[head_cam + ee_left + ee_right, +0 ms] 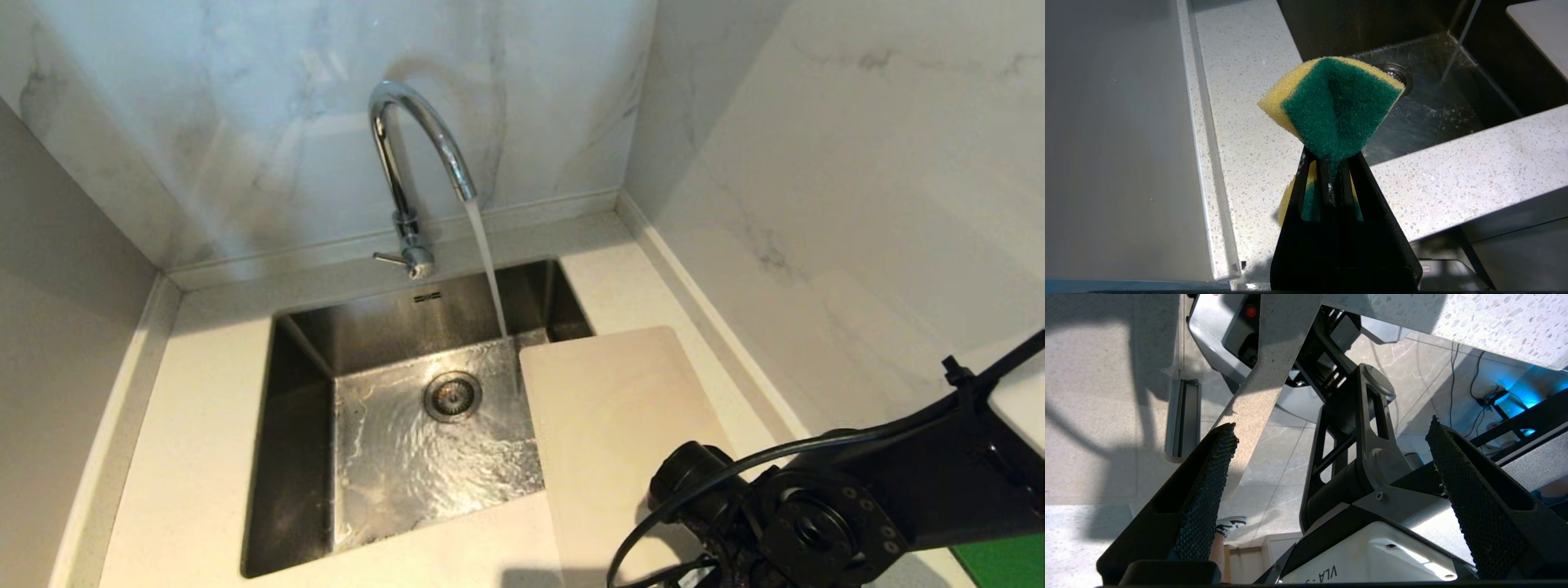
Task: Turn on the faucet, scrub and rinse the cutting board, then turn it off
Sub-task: Pick up the cutting board
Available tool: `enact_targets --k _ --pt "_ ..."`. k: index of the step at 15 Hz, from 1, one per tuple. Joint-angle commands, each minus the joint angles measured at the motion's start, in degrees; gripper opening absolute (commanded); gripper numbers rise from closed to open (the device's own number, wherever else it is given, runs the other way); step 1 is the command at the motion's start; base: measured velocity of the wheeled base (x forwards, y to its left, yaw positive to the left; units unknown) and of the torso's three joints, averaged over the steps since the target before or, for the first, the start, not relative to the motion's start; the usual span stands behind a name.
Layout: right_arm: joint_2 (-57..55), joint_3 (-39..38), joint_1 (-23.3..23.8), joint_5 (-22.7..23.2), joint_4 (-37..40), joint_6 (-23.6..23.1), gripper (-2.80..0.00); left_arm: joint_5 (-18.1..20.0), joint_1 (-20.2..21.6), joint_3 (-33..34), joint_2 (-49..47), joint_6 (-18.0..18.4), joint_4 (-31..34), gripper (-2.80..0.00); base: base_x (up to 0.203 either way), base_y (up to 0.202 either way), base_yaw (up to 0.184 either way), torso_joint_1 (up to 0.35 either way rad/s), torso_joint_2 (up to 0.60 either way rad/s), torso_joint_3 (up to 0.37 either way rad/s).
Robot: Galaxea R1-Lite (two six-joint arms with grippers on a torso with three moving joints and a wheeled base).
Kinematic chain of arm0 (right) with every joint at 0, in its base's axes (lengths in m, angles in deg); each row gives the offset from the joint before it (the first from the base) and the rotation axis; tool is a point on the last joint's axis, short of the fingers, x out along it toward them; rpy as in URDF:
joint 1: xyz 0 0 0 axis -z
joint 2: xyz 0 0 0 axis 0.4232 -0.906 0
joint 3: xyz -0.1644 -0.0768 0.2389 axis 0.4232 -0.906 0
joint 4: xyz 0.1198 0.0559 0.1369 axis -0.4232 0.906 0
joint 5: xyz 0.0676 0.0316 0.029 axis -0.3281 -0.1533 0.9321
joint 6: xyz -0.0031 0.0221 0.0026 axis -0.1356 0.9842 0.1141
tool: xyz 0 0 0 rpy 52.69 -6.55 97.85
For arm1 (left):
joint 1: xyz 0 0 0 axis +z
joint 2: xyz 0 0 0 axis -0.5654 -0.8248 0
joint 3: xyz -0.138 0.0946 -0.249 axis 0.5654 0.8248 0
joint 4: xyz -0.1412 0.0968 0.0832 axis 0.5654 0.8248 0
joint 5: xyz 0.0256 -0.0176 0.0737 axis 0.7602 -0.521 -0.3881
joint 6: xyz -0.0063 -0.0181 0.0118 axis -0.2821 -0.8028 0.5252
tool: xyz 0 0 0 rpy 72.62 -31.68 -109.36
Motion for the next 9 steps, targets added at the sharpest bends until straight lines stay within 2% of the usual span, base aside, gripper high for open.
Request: enact_targets --k 1,9 --pt "-1.0 0.1 0.2 -0.7 0.0 0.5 0.00 0.0 0.0 0.1 0.0 0.0 0.0 -2.80 0.000 0.000 0.000 0.000 0.00 0.000" --pt "-2.0 -1.1 0.8 -1.7 -2.3 0.5 0.00 0.0 0.0 0.1 0.0 0.0 0.0 -2.80 0.000 0.000 0.000 0.000 0.00 0.000"
